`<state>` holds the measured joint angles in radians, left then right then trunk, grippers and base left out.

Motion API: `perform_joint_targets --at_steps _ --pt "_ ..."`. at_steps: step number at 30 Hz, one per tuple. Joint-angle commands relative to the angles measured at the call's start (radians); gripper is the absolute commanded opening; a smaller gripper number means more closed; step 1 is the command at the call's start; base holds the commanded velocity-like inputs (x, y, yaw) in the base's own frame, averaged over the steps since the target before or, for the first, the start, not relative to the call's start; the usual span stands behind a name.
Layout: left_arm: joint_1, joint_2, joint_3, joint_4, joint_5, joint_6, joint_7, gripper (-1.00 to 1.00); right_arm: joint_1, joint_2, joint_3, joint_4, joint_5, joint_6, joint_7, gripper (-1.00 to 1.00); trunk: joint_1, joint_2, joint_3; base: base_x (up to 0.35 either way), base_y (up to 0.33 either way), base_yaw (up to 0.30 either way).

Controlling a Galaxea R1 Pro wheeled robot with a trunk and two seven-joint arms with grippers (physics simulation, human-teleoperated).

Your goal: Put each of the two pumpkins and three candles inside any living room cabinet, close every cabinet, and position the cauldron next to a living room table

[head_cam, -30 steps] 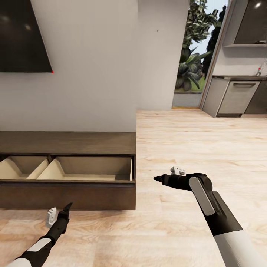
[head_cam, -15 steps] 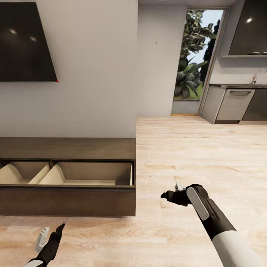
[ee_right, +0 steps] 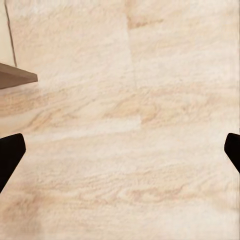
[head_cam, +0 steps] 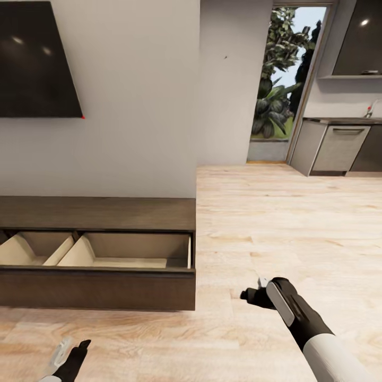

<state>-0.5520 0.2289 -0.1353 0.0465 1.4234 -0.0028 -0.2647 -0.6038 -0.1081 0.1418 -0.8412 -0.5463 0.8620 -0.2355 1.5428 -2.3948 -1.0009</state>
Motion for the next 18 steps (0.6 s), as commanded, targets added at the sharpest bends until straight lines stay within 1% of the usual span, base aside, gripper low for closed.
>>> perform_joint_targets --at_steps 1,4,6,7,8,9,10,11,13,14,15,16,18 --pt "-0.002 0.000 -0.009 0.004 0.007 0.000 0.031 1.00 0.000 -0.001 0.005 0.006 -0.006 -0.008 -0.009 1.00 -0.004 0.007 0.001 0.000 0.000 0.003" --pt "-0.002 0.000 -0.009 0.005 0.004 0.000 0.060 1.00 0.001 -0.001 0.005 0.012 -0.003 -0.015 -0.008 1.00 -0.016 0.028 0.005 0.000 0.000 0.002" --pt "-0.002 0.000 -0.009 0.005 -0.007 -0.001 0.070 1.00 0.001 -0.001 0.006 0.020 -0.002 -0.024 -0.007 1.00 -0.023 0.042 0.008 0.000 0.000 0.000" --pt "-0.002 0.000 -0.009 0.005 -0.026 -0.001 0.076 1.00 0.001 -0.001 0.006 0.029 -0.002 -0.036 -0.007 1.00 -0.027 0.049 0.010 0.000 0.000 0.000" --pt "-0.002 0.000 -0.009 0.006 -0.033 -0.001 0.078 1.00 0.001 -0.001 0.007 0.032 -0.002 -0.040 -0.007 1.00 -0.031 0.056 0.011 0.000 0.000 0.000" --pt "-0.002 0.000 -0.009 0.006 -0.049 -0.002 0.084 1.00 0.001 -0.001 0.007 0.036 -0.002 -0.047 -0.007 1.00 -0.035 0.063 0.013 0.000 0.000 0.014" --pt "-0.002 0.000 -0.010 0.006 -0.072 -0.002 0.105 1.00 0.001 -0.001 0.007 0.041 -0.001 -0.053 -0.007 1.00 -0.039 0.070 0.014 0.000 0.000 0.053" --pt "-0.002 -0.001 -0.010 0.005 -0.100 -0.001 0.162 1.00 0.001 -0.001 0.007 0.045 -0.001 -0.057 -0.004 1.00 -0.042 0.077 0.016 0.000 0.000 0.117" --pt "-0.002 0.000 -0.010 0.005 -0.113 -0.001 0.193 1.00 0.001 -0.001 0.007 0.046 -0.001 -0.058 -0.003 1.00 -0.050 0.091 0.019 0.000 0.000 0.149" --pt "-0.002 -0.001 -0.010 0.004 -0.130 -0.001 0.233 1.00 0.001 -0.001 0.007 0.048 -0.001 -0.059 -0.002 1.00 -0.054 0.098 0.022 0.000 0.000 0.206" --pt "-0.002 0.000 -0.009 0.003 -0.137 0.000 0.251 1.00 0.001 -0.001 0.007 0.049 -0.001 -0.059 -0.001 1.00 -0.058 0.105 0.024 0.000 0.000 0.223" --pt "-0.002 0.000 -0.009 0.003 -0.141 0.000 0.262 1.00 0.001 0.000 0.008 0.051 -0.001 -0.059 -0.001 1.00 -0.062 0.112 0.026 0.000 0.000 0.235" --pt "-0.002 -0.001 -0.009 0.002 -0.146 0.001 0.277 1.00 0.001 0.003 0.029 0.077 -0.001 -0.060 -0.001 1.00 -0.069 0.126 0.031 0.000 0.000 0.234"
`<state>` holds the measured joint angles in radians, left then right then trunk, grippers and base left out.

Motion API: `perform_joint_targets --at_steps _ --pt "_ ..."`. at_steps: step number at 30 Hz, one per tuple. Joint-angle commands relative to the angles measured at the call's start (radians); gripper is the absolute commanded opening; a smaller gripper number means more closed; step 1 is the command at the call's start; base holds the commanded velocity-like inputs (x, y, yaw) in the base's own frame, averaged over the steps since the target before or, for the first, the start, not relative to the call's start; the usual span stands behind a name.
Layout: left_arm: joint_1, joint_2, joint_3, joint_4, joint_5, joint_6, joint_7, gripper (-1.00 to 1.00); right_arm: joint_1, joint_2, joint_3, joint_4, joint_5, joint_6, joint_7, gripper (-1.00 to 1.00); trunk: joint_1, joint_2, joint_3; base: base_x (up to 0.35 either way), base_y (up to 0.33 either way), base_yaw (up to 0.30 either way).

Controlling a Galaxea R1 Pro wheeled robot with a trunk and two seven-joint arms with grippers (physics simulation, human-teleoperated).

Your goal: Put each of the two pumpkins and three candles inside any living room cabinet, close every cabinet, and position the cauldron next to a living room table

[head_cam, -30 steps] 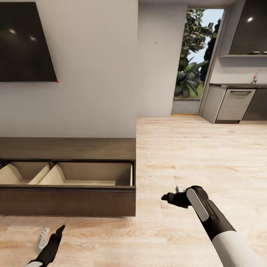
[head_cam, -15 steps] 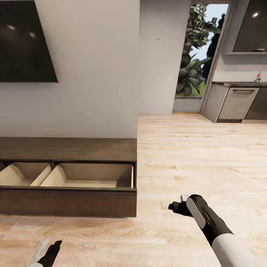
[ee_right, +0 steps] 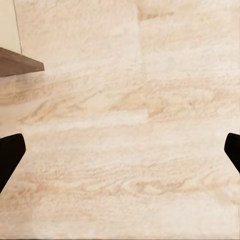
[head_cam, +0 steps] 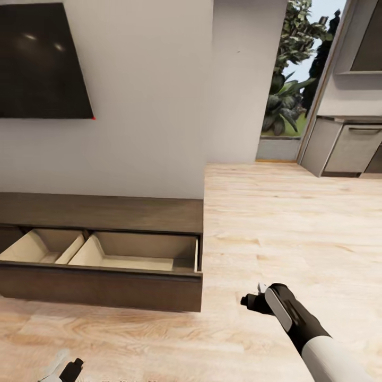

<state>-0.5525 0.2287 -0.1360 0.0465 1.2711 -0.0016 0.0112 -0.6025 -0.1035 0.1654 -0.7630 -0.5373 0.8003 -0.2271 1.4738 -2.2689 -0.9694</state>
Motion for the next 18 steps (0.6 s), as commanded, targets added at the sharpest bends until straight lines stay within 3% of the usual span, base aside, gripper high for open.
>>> perform_joint_targets --at_steps 1,2,8,18 --pt "-0.001 -0.001 -0.008 0.002 0.006 0.000 0.003 1.00 0.000 -0.001 0.013 0.008 -0.010 0.002 -0.009 1.00 -0.004 0.007 0.002 0.000 0.000 0.191" --pt "-0.001 -0.001 -0.007 0.001 0.004 0.000 0.006 1.00 0.000 0.000 0.055 0.047 -0.011 0.002 -0.008 1.00 -0.008 0.014 0.004 0.000 0.000 0.078" --pt "-0.001 -0.006 -0.007 0.001 0.004 0.000 0.008 1.00 0.000 0.001 0.126 0.087 -0.012 0.003 -0.008 1.00 -0.031 0.056 0.023 -0.167 0.000 0.074" --pt "-0.001 -0.009 -0.005 0.000 0.004 0.000 0.007 1.00 0.000 0.001 0.132 0.090 -0.012 0.014 -0.011 1.00 -0.069 0.126 0.057 -0.308 0.000 0.260"
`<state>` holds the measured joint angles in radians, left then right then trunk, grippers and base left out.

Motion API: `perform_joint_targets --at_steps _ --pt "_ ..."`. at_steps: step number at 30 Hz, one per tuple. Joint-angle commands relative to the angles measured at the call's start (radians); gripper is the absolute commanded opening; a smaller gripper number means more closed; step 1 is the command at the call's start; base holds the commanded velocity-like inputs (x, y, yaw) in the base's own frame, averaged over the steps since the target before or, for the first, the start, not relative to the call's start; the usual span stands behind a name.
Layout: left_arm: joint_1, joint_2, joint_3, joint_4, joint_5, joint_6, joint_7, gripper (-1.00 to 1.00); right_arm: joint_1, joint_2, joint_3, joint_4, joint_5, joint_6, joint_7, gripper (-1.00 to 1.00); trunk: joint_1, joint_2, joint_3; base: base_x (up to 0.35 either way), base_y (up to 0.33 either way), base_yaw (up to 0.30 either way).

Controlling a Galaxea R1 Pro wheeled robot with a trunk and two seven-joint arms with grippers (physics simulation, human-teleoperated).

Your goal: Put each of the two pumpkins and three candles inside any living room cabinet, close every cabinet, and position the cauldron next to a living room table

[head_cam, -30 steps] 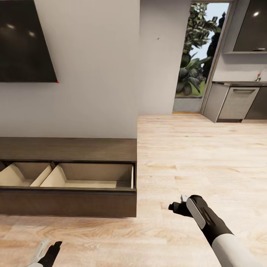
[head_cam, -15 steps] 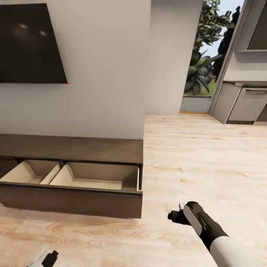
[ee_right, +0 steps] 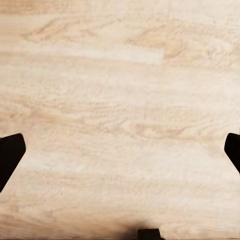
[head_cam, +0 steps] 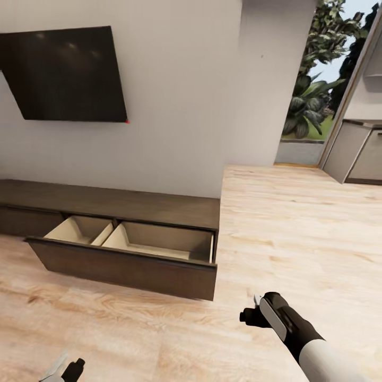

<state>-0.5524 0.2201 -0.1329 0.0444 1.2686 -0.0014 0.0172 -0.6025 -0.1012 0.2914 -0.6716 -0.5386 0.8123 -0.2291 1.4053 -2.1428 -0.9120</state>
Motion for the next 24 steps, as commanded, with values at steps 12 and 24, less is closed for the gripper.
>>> perform_joint_targets --at_steps 12,24 --pt "-0.001 -0.021 -0.008 0.002 0.005 0.000 0.002 1.00 0.000 -0.002 0.020 -0.001 -0.011 0.004 -0.009 1.00 -0.047 0.084 0.037 -0.153 0.000 0.278" --pt "-0.001 -0.031 -0.008 0.001 0.005 0.000 -0.006 1.00 0.000 0.003 0.056 0.000 -0.010 0.004 -0.007 1.00 -0.093 0.168 0.074 -0.001 0.000 0.278"
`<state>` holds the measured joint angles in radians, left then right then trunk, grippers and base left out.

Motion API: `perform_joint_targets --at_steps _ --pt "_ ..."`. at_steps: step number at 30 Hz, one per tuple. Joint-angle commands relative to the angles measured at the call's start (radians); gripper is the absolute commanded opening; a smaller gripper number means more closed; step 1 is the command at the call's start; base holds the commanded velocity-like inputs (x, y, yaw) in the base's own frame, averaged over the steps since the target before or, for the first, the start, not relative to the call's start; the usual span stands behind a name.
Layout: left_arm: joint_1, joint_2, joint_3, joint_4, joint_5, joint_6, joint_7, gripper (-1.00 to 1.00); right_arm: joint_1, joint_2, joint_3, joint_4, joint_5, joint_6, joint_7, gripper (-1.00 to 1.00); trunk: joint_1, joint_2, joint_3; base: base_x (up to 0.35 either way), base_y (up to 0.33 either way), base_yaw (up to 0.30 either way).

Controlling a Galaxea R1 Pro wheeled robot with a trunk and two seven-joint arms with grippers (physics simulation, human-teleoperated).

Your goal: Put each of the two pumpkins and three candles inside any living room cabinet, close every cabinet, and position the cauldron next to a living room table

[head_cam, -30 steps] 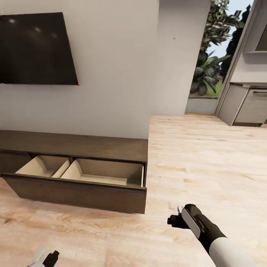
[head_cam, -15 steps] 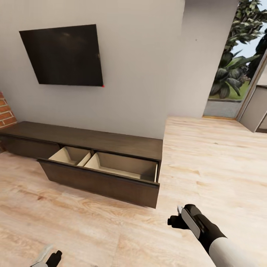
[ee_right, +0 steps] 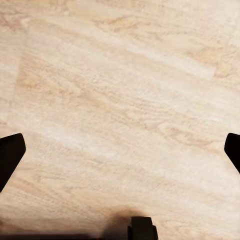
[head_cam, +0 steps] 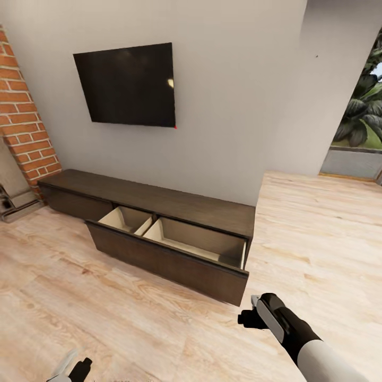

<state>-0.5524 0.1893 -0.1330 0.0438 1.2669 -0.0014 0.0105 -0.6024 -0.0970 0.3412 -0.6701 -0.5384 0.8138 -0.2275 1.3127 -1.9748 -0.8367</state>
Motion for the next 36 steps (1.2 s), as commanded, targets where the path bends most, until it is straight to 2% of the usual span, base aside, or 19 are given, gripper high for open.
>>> perform_joint_targets --at_steps 1,7,11,13,17,21,22,23,25,36 --pt "-0.001 0.000 -0.008 0.001 0.006 0.000 0.000 1.00 0.000 0.004 0.007 -0.002 -0.010 0.002 -0.009 1.00 -0.004 0.007 0.002 0.000 0.000 0.278" --pt "-0.001 -0.001 -0.008 0.001 0.007 0.000 -0.002 1.00 0.000 0.013 0.041 -0.001 -0.009 0.002 -0.010 1.00 -0.027 0.049 0.021 0.000 0.000 0.278" --pt "-0.001 -0.001 -0.008 0.001 0.008 0.000 -0.003 1.00 0.000 0.015 0.116 -0.001 -0.009 -0.005 -0.009 1.00 -0.042 0.077 0.035 0.000 0.000 0.271" --pt "-0.001 -0.001 -0.008 0.001 0.007 0.000 -0.003 1.00 0.000 0.015 0.134 -0.001 -0.009 -0.007 -0.009 1.00 -0.050 0.091 0.043 0.000 0.000 0.250" --pt "-0.001 -0.002 -0.008 0.001 0.007 0.000 -0.003 1.00 0.000 0.016 0.150 -0.001 -0.009 -0.009 -0.008 1.00 -0.065 0.119 0.059 0.000 0.000 0.238" --pt "-0.001 -0.017 -0.008 0.001 0.003 0.000 -0.003 1.00 0.000 0.020 0.173 0.000 -0.009 -0.010 -0.007 1.00 -0.081 0.147 0.076 0.000 0.000 0.233" --pt "-0.001 -0.020 -0.009 0.001 0.003 0.000 -0.002 1.00 0.000 0.020 0.187 0.000 -0.009 -0.010 -0.007 1.00 -0.085 0.154 0.080 0.000 0.000 0.233" --pt "-0.001 -0.023 -0.009 0.001 0.002 0.000 -0.002 1.00 0.000 0.020 0.220 -0.001 -0.010 -0.010 -0.007 1.00 -0.088 0.161 0.085 0.000 0.000 0.233" --pt "-0.001 -0.024 -0.009 0.001 0.001 0.000 -0.002 1.00 0.000 0.019 0.237 -0.001 -0.010 -0.010 -0.007 1.00 -0.096 0.175 0.093 0.000 0.000 0.233" --pt "-0.001 -0.025 -0.009 0.001 0.000 0.000 -0.003 1.00 0.000 0.020 0.255 -0.002 -0.011 -0.010 -0.007 1.00 -0.138 0.252 0.139 0.000 0.000 0.232"
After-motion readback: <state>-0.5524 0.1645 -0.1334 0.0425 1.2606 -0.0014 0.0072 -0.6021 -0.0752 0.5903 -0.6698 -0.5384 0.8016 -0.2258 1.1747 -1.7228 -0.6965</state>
